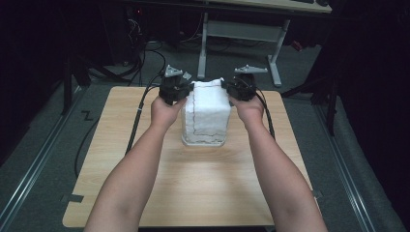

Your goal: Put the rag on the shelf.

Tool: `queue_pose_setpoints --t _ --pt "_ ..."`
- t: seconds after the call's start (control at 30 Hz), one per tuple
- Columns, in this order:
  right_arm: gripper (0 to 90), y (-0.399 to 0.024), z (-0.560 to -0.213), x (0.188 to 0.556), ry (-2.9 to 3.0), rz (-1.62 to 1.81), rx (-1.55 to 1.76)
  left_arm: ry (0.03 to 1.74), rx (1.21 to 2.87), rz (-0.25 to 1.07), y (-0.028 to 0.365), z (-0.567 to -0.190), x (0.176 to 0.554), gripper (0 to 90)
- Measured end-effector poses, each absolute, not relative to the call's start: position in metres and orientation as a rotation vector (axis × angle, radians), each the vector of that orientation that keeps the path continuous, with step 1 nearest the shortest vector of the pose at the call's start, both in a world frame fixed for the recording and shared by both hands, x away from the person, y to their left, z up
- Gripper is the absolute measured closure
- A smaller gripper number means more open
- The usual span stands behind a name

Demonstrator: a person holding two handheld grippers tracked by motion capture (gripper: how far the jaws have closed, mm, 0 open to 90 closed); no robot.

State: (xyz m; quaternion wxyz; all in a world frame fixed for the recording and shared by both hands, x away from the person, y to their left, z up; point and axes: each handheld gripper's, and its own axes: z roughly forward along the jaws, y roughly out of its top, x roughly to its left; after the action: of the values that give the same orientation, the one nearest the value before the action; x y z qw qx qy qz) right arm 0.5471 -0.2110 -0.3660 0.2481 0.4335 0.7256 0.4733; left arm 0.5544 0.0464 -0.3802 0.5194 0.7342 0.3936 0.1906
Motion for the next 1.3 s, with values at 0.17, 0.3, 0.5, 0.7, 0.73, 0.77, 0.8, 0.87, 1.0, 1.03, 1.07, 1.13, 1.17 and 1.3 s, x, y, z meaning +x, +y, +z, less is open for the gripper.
queue_pose_setpoints --t 0.17,0.3,0.5,0.7,0.73,0.77,0.8,0.87,1.0,1.03,1.07,1.13,1.17,1.3 --pt "82.1 -0.212 -0.375 0.548 1.986 1.274 1.204 0.977 1.715 0.426 0.053 -0.385 0.555 65.6" --pt "80.4 -0.217 -0.373 0.546 1.959 1.294 1.215 0.978 1.699 0.444 0.055 -0.38 0.553 65.0" --pt "74.5 -0.22 -0.367 0.541 1.946 1.29 1.213 0.973 1.699 0.46 0.055 -0.373 0.546 63.0" --pt "63.6 -0.216 -0.362 0.535 1.934 1.27 1.2 0.959 1.693 0.479 0.054 -0.366 0.538 59.4" --pt "61.9 -0.215 -0.361 0.534 1.93 1.268 1.191 0.957 1.691 0.488 0.054 -0.365 0.537 58.5" --pt "60.1 -0.215 -0.36 0.533 1.925 1.272 1.191 0.957 1.687 0.489 0.055 -0.363 0.535 57.9" --pt "58.5 -0.215 -0.359 0.532 1.921 1.271 1.182 0.955 1.685 0.49 0.055 -0.362 0.534 57.2" --pt "55.6 -0.214 -0.357 0.53 1.917 1.27 1.171 0.951 1.683 0.496 0.057 -0.359 0.531 55.3" --pt "49.4 -0.213 -0.354 0.527 1.917 1.265 1.163 0.939 1.678 0.508 0.059 -0.355 0.526 50.1" --pt "47.9 -0.213 -0.354 0.526 1.92 1.265 1.166 0.938 1.677 0.512 0.06 -0.353 0.525 48.9" --pt "46.1 -0.213 -0.354 0.525 1.927 1.261 1.16 0.94 1.674 0.513 0.061 -0.352 0.524 47.8" --pt "43.9 -0.211 -0.354 0.523 1.936 1.258 1.148 0.943 1.673 0.506 0.063 -0.351 0.522 45.6" --pt "43.3 -0.21 -0.355 0.521 1.934 1.259 1.142 0.942 1.675 0.506 0.064 -0.35 0.52 44.9" --pt "40.9 -0.211 -0.359 0.512 1.93 1.26 1.133 0.935 1.673 0.499 0.067 -0.351 0.513 42.5"
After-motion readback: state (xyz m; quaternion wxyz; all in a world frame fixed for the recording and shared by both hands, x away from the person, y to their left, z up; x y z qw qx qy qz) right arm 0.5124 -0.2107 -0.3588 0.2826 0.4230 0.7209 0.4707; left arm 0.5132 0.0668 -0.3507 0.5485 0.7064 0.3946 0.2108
